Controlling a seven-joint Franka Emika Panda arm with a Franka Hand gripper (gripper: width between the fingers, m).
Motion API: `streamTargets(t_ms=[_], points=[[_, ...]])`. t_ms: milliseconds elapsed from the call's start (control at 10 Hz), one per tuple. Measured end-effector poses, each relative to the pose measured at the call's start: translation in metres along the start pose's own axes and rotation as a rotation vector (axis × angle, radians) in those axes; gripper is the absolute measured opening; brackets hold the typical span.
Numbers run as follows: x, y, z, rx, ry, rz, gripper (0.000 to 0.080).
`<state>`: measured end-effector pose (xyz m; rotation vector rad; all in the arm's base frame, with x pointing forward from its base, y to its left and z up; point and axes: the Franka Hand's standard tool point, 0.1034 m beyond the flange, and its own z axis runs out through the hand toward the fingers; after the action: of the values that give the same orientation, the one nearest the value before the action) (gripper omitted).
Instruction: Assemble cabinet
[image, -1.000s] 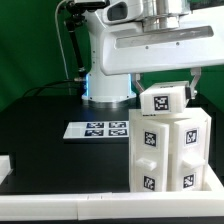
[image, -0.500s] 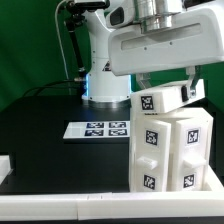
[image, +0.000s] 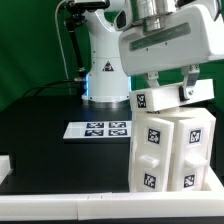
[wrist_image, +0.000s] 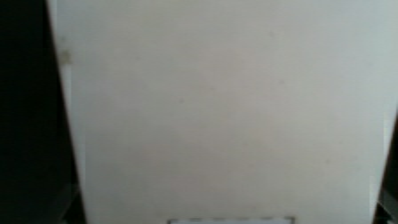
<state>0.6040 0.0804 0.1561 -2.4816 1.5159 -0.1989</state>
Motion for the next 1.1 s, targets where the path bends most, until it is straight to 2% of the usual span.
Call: streamTargets(t_ms=[300, 800, 1000, 1100], points=[[-0.0034, -0.0005, -0.0011, 0.017, -0.02, 0.285, 0.0546], [-0.0037, 0.0011, -0.0002, 0.026, -0.088, 0.788, 0.0546], [-0.0042, 0.0008, -0.0001, 0.028, -0.101, 0.868, 0.0546], [-0.0065, 0.0002, 0.0003, 0.026, -0.113, 0.934, 0.063]])
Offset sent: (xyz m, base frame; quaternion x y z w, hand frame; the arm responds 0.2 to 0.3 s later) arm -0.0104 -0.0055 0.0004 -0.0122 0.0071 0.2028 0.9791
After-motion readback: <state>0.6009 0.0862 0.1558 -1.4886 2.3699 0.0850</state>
